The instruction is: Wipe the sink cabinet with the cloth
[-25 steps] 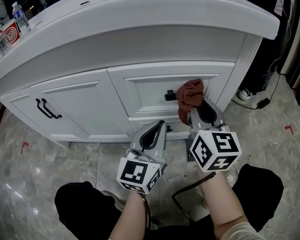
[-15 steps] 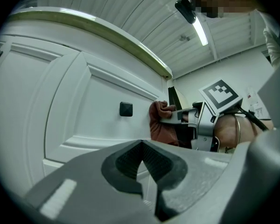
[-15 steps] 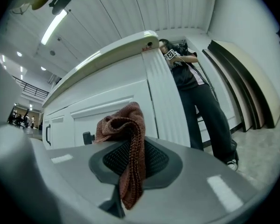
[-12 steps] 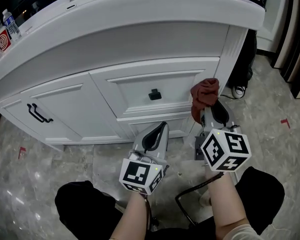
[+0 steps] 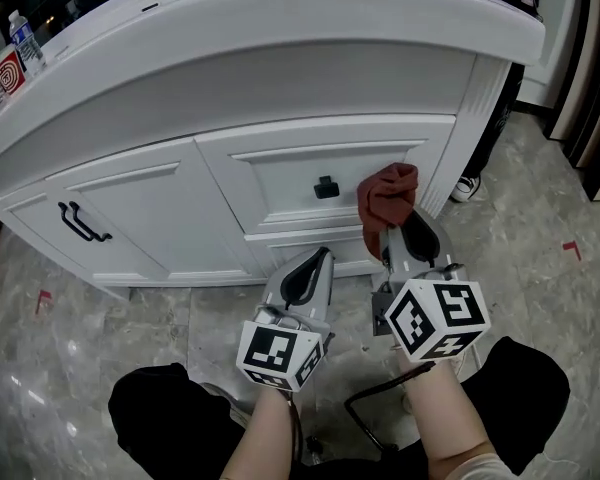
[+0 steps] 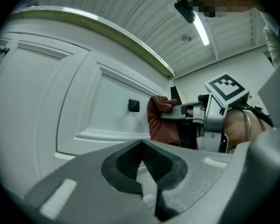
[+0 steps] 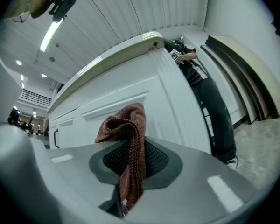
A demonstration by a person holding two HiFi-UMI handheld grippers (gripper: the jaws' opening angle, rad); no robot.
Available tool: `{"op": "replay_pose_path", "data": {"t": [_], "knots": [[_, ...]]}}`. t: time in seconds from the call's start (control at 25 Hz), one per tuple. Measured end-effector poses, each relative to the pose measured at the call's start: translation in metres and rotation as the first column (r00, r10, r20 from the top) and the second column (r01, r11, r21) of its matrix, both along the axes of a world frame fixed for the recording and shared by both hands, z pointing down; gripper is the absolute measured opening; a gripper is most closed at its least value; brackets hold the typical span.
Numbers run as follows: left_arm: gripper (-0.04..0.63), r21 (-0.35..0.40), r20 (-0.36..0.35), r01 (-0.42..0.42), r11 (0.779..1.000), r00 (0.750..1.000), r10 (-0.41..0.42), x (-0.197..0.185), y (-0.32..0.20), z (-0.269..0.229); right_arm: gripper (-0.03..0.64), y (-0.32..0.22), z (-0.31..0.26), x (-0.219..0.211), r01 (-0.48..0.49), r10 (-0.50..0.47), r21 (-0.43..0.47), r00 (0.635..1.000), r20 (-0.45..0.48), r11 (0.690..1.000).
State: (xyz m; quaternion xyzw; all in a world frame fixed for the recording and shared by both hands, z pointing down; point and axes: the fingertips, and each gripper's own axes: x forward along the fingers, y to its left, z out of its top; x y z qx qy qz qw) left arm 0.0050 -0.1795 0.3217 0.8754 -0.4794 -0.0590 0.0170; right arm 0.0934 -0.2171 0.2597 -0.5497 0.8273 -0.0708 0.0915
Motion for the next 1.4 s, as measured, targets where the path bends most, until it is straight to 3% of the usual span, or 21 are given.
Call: {"op": "replay_pose_path", "data": {"t": [0.24, 0.4, 0.6, 0.88, 1.4], "knots": [[0.000, -0.022, -0.024, 0.124, 0.992, 0.992, -0.124, -0.069, 0.001, 0.007, 0.087, 0.014, 0.025, -0.116, 0.230, -0.231, -0.032, 0.973, -0.017, 0.973], [0.000, -0.029, -0.021, 0.193, 0.981, 0.981, -0.193, -0.109, 0.005, 0.011, 0.087, 0.010, 0.044, -0.164, 0.291, -0.292, -0.070, 0.956, -0.014, 0.954], [0.000, -0.017, -0.024, 0.253, 0.967, 0.967, -0.254, -0.140, 0.010, 0.009, 0.087, 0.002, 0.055, -0.193, 0.315, -0.317, -0.085, 0.948, -0.009, 0.945], [0.000, -0.015, -0.026, 0.260, 0.965, 0.965, -0.260, -0.143, 0.009, 0.011, 0.091, -0.004, 0.060, -0.190, 0.286, -0.289, -0.072, 0.956, -0.042, 0.956], [0.000, -0.020, -0.016, 0.124, 0.992, 0.992, -0.124, -0.072, -0.002, 0.012, 0.091, -0.016, 0.056, -0.099, 0.137, -0.138, -0.100, 0.990, -0.001, 0.986]]}}
